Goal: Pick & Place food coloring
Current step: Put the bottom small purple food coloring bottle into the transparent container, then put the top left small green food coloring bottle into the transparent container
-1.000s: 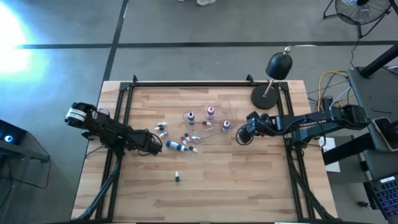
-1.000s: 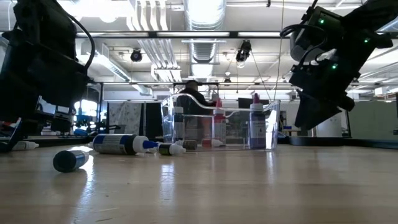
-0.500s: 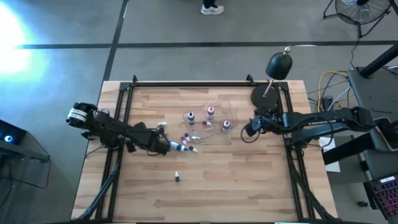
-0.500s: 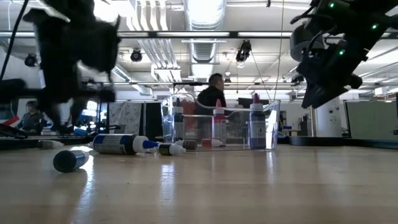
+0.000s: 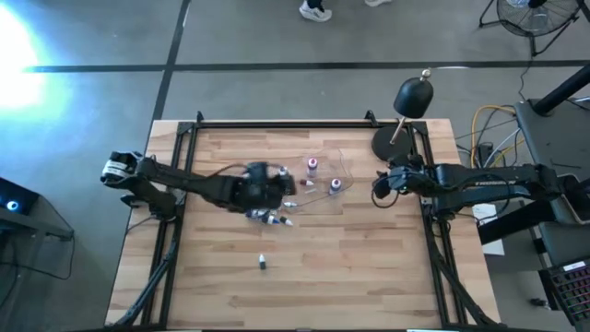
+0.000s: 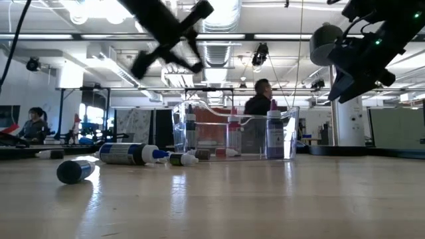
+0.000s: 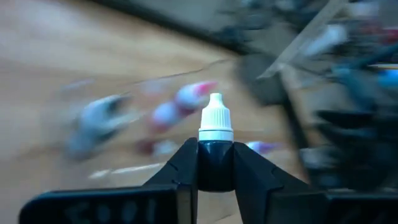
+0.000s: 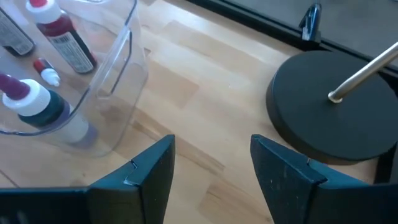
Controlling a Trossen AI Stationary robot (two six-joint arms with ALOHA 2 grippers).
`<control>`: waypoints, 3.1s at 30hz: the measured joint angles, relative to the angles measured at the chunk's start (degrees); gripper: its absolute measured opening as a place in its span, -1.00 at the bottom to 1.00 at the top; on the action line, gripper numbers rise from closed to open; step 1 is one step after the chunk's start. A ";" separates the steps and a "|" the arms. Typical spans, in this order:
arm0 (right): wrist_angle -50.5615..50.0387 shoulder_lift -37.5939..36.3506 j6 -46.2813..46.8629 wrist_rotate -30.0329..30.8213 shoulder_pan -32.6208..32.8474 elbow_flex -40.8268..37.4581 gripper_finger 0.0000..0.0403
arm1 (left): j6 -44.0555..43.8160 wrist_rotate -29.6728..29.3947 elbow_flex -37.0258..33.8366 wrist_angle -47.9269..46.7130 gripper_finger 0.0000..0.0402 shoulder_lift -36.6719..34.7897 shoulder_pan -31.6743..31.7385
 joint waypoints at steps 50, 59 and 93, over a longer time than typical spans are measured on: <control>-2.65 -0.27 -0.84 -2.81 -0.02 -0.07 0.01 | 33.21 45.29 8.80 -73.74 -0.13 7.86 19.62; -2.24 0.87 -0.74 -6.02 -0.02 -0.07 0.01 | 59.85 30.15 6.08 -73.26 -0.13 19.84 23.14; -1.86 0.82 0.74 -8.87 0.00 -2.73 0.01 | 72.19 31.84 -12.30 -52.83 -0.13 10.46 33.20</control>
